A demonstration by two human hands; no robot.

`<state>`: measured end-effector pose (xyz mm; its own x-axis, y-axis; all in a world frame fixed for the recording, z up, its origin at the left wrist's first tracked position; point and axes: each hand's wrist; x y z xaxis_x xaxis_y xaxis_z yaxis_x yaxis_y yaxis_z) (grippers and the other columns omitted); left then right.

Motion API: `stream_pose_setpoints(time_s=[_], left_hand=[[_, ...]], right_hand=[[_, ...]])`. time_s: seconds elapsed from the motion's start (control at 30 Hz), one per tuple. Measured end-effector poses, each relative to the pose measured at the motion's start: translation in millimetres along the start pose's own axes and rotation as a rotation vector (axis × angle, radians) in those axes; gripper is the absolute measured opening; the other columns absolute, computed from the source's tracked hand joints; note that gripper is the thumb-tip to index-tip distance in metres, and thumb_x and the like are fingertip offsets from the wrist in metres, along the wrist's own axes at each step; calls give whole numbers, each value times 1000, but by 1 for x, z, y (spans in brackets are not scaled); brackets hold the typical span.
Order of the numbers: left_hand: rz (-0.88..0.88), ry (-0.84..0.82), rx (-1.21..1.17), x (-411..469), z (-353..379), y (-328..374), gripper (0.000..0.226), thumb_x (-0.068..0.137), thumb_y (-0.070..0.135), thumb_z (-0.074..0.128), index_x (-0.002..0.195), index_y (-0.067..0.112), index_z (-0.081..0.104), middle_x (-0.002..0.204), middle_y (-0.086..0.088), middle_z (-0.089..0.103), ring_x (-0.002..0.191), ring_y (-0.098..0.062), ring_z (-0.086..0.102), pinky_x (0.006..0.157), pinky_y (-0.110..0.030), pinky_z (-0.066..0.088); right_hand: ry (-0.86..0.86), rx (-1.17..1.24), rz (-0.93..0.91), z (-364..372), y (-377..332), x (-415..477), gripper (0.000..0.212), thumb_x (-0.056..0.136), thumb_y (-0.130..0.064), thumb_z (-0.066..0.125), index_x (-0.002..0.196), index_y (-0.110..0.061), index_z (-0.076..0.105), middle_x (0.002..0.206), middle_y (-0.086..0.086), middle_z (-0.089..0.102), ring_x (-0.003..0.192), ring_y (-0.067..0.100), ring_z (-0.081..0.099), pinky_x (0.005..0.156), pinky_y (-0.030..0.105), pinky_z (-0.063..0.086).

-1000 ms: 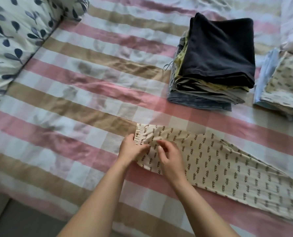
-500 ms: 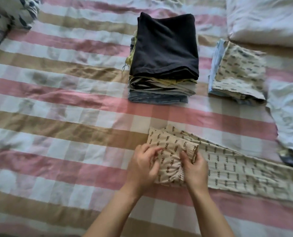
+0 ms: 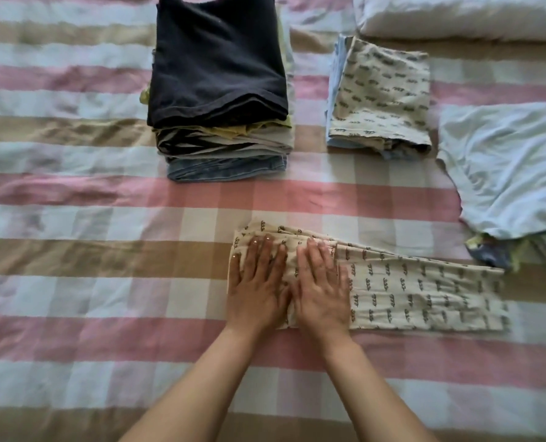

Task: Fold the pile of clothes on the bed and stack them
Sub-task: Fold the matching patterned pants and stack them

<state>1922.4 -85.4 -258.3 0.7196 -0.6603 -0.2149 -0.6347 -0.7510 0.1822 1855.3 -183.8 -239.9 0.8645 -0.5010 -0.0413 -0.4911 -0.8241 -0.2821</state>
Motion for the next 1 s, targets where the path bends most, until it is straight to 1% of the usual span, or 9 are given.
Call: stream_pose_setpoints(time_s=[0.03, 0.13, 0.2, 0.27, 0.3, 0.4, 0.67, 0.87, 1.0], left_hand=[[6, 22, 6, 0, 0, 0, 64, 85, 47, 24, 144, 22, 25, 153, -6, 21, 144, -19, 0, 111, -42, -3], [18, 17, 15, 0, 3, 1, 64, 85, 47, 21, 145, 25, 17, 153, -5, 7, 141, -15, -22, 111, -44, -9], [15, -10, -8, 0, 1, 4, 62, 85, 46, 17, 144, 29, 10, 153, -3, -1, 141, -17, -22, 111, -43, -13], [63, -35, -40, 0, -9, 17, 61, 86, 42, 15, 145, 27, 13, 155, -2, 6, 144, -23, -9, 113, -44, -9], [107, -37, -48, -1, -15, 28, 61, 86, 39, 19, 144, 23, 25, 154, -3, 19, 144, -26, 6, 115, -47, 1], [260, 54, -140, -6, -24, 73, 50, 85, 31, 34, 125, 14, 58, 135, -8, 53, 127, -28, 47, 107, -44, 34], [368, -43, -450, 13, -15, 219, 32, 90, 19, 43, 112, 7, 63, 114, -8, 63, 103, -29, 58, 83, -39, 50], [284, -46, -483, 26, 8, 262, 28, 90, 16, 51, 115, 9, 61, 114, -6, 60, 106, -24, 52, 88, -36, 43], [197, -77, -612, 28, 11, 273, 23, 90, 15, 53, 109, 8, 63, 109, -6, 60, 102, -20, 52, 88, -28, 40]], right_hand=[[-121, -19, 5, 4, 2, -2, 53, 90, -40, 39, 139, -18, 38, 148, 4, 32, 135, 30, 32, 109, 50, 25], [-308, -29, 14, 18, 17, -1, 58, 98, -44, 27, 138, -30, -12, 145, -9, -25, 138, 30, -18, 108, 42, -19], [-298, -20, -11, 19, 19, -1, 58, 98, -44, 23, 135, -32, -20, 141, -10, -32, 137, 26, -25, 107, 39, -23], [-280, 70, -33, 4, 20, -3, 56, 97, -42, 26, 144, -28, -3, 151, -4, -15, 143, 23, -11, 112, 38, -14], [-204, 125, -18, -8, 25, -5, 54, 95, -40, 30, 145, -23, 19, 155, 2, 6, 144, 25, 6, 114, 39, -3], [138, 249, 168, -37, 64, -20, 48, 87, -30, 36, 123, -8, 59, 132, 16, 53, 125, 30, 45, 103, 42, 28], [314, 224, 701, -78, 206, -56, 35, 76, -3, 68, 111, 0, 63, 114, 24, 59, 105, 44, 51, 88, 43, 39], [167, 248, 909, -81, 241, -58, 33, 77, -37, 69, 104, -18, 65, 107, 6, 66, 103, 32, 51, 80, 39, 39], [95, 306, 969, -80, 243, -54, 26, 79, -38, 67, 98, -20, 67, 106, 7, 65, 104, 31, 48, 83, 37, 36]])
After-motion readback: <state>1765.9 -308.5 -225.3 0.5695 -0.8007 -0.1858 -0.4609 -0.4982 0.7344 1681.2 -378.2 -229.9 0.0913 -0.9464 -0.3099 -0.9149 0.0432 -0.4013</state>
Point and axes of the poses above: each hand's wrist, its own x-axis towards the middle knuckle, its own z-axis out of the palm, y = z × x
